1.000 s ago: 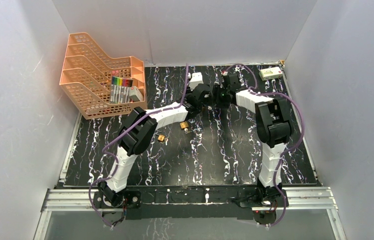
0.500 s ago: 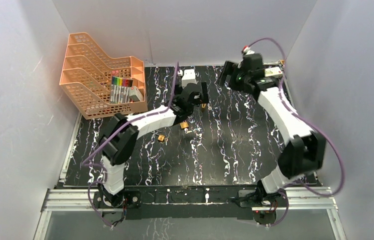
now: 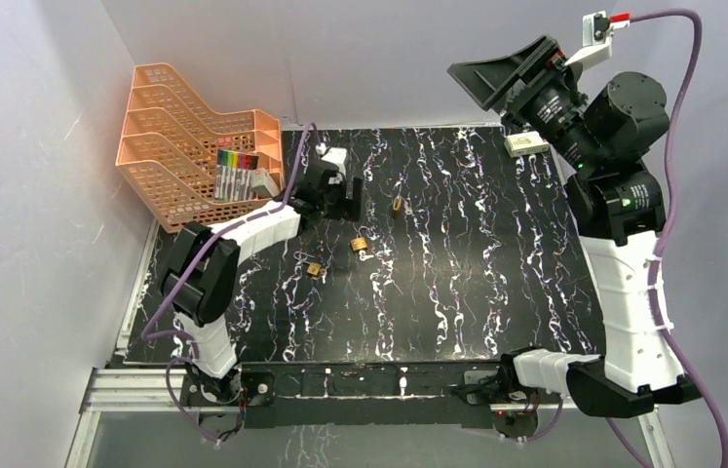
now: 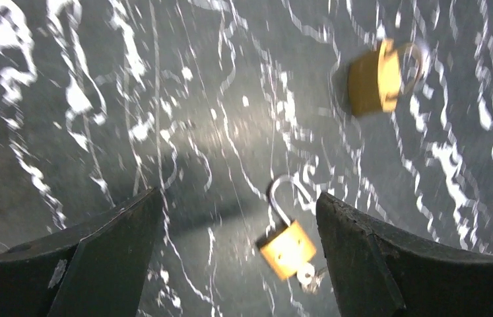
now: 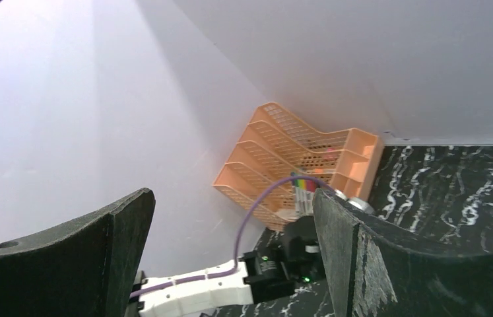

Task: Lock with the key
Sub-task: Place the key at the center of the board, then pick up the lock from the center of the board.

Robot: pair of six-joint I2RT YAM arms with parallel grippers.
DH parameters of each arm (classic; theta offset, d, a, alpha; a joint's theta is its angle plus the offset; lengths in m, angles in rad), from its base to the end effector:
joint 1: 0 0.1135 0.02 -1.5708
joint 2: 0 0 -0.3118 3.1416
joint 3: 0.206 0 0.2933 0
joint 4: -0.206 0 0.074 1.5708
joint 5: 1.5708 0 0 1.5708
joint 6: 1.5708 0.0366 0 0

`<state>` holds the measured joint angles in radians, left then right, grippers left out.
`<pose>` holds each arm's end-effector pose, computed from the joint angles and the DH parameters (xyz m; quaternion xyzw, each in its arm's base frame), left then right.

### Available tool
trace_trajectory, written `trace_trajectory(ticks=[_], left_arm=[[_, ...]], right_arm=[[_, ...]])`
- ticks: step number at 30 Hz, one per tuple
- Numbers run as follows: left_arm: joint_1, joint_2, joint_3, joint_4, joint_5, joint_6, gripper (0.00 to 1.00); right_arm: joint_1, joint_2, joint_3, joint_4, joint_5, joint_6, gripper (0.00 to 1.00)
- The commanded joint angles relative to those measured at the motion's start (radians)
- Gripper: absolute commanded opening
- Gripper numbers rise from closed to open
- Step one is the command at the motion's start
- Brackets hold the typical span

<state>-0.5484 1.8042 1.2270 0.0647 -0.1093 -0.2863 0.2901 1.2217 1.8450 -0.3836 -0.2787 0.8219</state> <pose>0.3960 -0.2373 0.2563 0.0853 0.8582 -0.1612 0.4799 0.2055 0.0719 0.6487 0.0553 0.6187 0.4840 0.6164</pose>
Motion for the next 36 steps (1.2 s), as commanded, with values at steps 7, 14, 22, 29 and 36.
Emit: trace_trajectory(ticks=[7,14,22,29,36], left_arm=[[-0.018,-0.166,-0.226,-0.02,0.136,0.027,0.85],[-0.001,-0.268,-0.241,-0.051,0.123,0.043,0.87],[0.069,-0.417,-0.249,-0.059,0.159,0.015,0.93],[0.252,-0.587,-0.351,-0.059,0.38,-0.063,0.97],[0.38,-0.671,-0.435,-0.059,0.548,-0.105,0.97]], right_arm=[[0.002,0.009,-0.064,0.164,-0.118,0.223,0.99],[0.099,0.143,0.015,0.116,-0.101,0.224,0.98],[0.138,0.111,-0.27,0.064,0.043,0.029,0.99],[0.307,0.341,-0.224,-0.074,0.182,-0.252,0.99],[0.471,0.588,-0.202,-0.137,0.348,-0.323,0.93]])
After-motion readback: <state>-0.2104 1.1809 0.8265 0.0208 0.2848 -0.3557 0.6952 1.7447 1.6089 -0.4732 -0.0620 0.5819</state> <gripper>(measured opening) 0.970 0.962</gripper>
